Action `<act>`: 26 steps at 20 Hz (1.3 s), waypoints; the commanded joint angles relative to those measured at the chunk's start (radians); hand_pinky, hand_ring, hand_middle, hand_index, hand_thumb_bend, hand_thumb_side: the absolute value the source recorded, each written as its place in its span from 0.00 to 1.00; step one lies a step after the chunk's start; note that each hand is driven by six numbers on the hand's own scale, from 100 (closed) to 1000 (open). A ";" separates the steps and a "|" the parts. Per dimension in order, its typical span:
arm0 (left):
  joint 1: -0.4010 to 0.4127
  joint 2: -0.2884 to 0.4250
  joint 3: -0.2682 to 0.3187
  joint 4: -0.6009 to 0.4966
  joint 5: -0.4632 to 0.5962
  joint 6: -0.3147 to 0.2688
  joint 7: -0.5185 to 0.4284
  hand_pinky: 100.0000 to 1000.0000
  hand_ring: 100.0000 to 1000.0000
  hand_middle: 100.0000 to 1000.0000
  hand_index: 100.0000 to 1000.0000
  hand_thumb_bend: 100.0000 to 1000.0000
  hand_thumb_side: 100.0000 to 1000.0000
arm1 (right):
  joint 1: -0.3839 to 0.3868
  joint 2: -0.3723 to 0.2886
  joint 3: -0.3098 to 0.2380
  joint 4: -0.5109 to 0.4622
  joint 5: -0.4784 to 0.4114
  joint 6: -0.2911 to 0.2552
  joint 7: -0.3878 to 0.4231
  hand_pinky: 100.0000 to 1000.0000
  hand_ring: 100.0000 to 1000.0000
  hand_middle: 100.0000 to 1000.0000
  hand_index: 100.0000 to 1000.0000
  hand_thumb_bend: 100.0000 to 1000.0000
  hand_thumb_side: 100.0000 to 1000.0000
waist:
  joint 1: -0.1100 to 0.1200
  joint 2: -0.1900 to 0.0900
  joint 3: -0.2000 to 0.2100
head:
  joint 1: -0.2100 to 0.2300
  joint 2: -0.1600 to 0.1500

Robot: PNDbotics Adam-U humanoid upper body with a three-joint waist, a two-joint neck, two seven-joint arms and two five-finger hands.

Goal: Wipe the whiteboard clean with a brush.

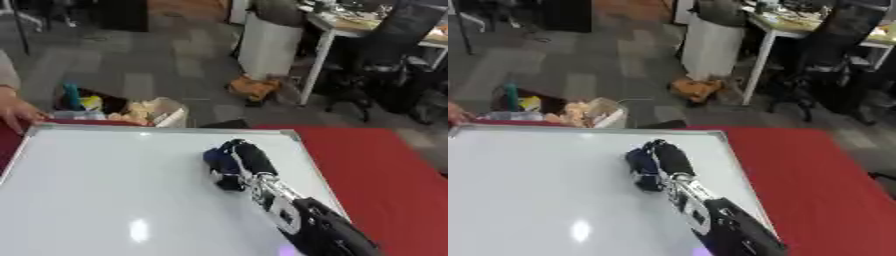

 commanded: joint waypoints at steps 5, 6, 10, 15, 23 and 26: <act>-0.007 0.005 0.000 -0.017 0.006 -0.001 -0.006 0.38 0.48 0.52 0.83 0.70 0.47 | -0.010 0.077 0.093 -0.003 0.031 -0.042 0.050 0.57 0.64 0.57 0.71 0.00 0.26 | 0.013 -0.008 0.008 | -0.009 -0.006; -0.007 0.005 0.000 -0.017 0.006 -0.001 -0.006 0.38 0.48 0.52 0.83 0.70 0.47 | -0.011 0.079 0.095 -0.006 0.033 -0.044 0.053 0.57 0.64 0.57 0.71 0.00 0.26 | 0.013 -0.008 0.008 | -0.009 -0.005; -0.006 0.006 0.001 -0.017 0.006 -0.002 -0.005 0.38 0.48 0.52 0.83 0.70 0.48 | -0.006 0.077 0.095 -0.009 0.039 -0.049 0.057 0.57 0.64 0.58 0.70 0.00 0.26 | 0.015 -0.008 0.005 | -0.007 -0.006; -0.004 0.008 0.003 -0.017 0.005 -0.002 -0.004 0.38 0.48 0.52 0.83 0.70 0.48 | 0.019 0.058 0.072 -0.006 0.048 -0.036 0.049 0.57 0.64 0.58 0.69 0.00 0.24 | 0.018 -0.008 -0.007 | 0.000 -0.007; -0.001 0.012 0.007 -0.017 0.003 -0.004 -0.001 0.38 0.47 0.52 0.83 0.70 0.48 | 0.072 0.015 0.014 -0.011 0.028 0.009 0.017 0.57 0.64 0.58 0.68 0.00 0.24 | 0.022 -0.007 -0.029 | 0.012 -0.011; 0.000 0.013 0.008 -0.017 0.001 -0.005 0.001 0.37 0.47 0.52 0.83 0.70 0.48 | 0.095 0.001 -0.023 0.001 -0.016 0.042 -0.013 0.57 0.64 0.57 0.68 0.00 0.27 | 0.023 -0.006 -0.037 | 0.018 -0.013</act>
